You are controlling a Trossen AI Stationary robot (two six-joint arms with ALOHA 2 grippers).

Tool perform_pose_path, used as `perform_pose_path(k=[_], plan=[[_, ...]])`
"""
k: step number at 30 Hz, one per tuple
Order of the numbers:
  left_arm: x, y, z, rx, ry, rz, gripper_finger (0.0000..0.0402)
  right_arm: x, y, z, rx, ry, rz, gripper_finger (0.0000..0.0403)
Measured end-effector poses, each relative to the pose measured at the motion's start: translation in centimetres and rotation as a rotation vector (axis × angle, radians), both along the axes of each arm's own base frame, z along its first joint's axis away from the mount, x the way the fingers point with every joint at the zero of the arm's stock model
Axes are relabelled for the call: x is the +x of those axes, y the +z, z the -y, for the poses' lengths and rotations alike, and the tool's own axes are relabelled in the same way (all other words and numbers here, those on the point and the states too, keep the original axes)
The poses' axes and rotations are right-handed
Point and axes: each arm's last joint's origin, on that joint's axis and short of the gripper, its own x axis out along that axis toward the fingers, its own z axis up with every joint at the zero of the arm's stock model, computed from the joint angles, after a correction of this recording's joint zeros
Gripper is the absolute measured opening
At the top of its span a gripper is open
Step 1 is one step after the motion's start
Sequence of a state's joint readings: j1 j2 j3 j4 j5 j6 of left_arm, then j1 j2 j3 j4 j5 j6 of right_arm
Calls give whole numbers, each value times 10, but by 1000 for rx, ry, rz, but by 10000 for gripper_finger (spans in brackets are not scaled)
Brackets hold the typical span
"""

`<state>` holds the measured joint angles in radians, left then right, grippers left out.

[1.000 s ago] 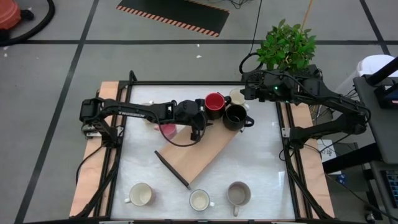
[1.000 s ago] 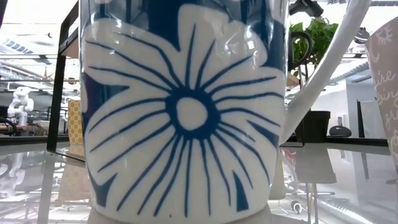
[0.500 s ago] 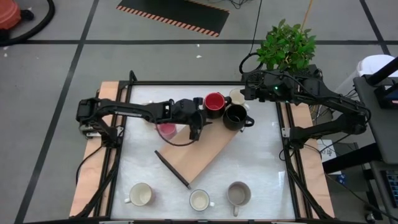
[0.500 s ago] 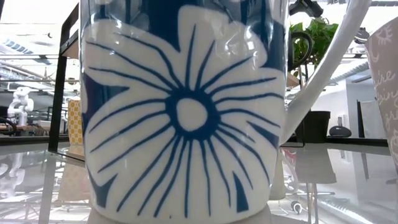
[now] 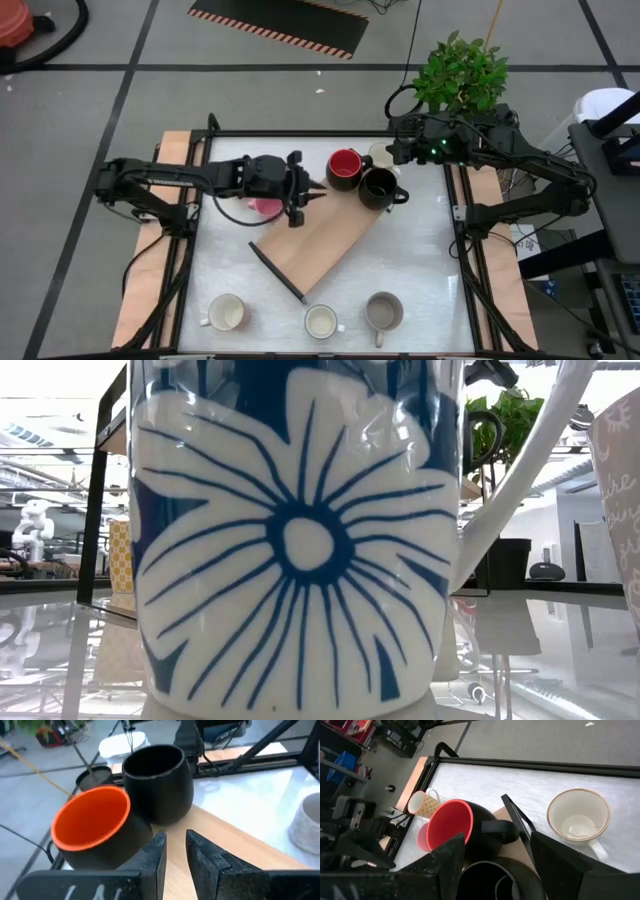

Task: Place coffee mugs
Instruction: Put the white mug on top of the shelf

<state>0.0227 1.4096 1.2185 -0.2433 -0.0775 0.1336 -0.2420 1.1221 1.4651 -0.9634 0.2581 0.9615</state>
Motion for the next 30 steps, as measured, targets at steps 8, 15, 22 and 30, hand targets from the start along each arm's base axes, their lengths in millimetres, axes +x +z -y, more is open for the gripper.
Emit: perform_pose_path(k=[8, 15, 22, 30], plan=[[-13, 5, 0, -126, 64, -22, 78, -1, -2, -2, 10, 71, -38, 215], [-19, 8, -1, -154, 149, -20, 78, -7, -8, -2, -70, 136, -175, 215], [-19, 8, -4, -245, 307, 21, 78, -15, -11, 0, -120, 201, -284, 215], [-23, 9, -5, -283, 340, 12, 78, -17, -12, 0, -265, 316, -408, 215]])
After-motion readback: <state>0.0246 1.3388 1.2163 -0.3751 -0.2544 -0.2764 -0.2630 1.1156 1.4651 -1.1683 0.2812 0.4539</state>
